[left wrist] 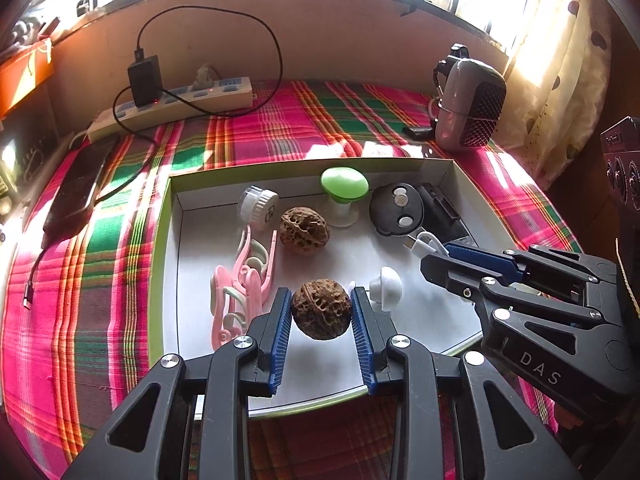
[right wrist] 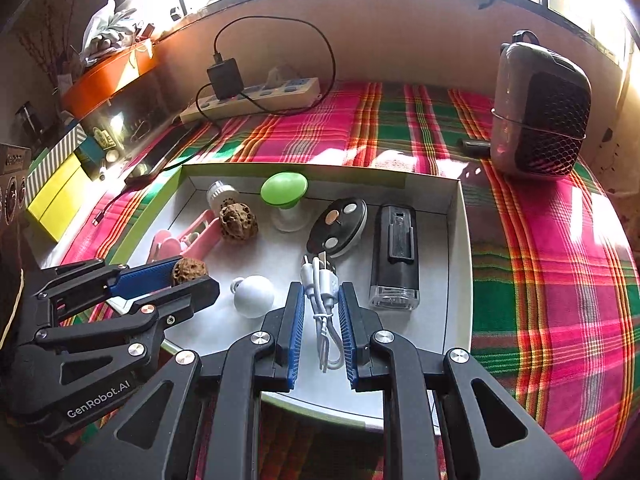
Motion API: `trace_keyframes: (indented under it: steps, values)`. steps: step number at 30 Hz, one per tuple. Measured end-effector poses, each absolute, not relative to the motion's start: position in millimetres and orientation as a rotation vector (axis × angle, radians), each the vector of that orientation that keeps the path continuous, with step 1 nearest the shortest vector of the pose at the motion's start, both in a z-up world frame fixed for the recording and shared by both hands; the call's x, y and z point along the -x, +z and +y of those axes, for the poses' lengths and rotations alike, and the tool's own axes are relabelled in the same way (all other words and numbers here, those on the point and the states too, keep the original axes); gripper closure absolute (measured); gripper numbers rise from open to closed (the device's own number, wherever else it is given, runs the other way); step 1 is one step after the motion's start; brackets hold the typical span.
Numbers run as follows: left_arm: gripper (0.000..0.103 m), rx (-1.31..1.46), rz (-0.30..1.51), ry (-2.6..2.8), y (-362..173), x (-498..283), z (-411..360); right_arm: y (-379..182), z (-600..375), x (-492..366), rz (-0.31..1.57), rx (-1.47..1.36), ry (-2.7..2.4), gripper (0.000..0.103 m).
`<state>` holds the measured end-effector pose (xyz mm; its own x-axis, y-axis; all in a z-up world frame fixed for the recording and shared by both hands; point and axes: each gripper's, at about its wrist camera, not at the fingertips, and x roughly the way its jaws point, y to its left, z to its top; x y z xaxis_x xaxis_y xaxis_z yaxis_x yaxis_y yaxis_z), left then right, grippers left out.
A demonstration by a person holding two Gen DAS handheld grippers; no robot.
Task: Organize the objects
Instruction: 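Lower and open left tool on walnut while right tool releases cable in box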
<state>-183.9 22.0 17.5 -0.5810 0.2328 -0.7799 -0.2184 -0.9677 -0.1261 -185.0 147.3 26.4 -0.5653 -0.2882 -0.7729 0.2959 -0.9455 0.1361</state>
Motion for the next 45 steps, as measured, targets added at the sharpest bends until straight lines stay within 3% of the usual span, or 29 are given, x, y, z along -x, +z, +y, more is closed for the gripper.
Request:
trace_keyframes:
  steps: [45]
  values:
    - [0.075, 1.308, 0.029, 2.600, 8, 192, 23, 13, 145, 193, 0.111, -1.265, -2.574, 0.083]
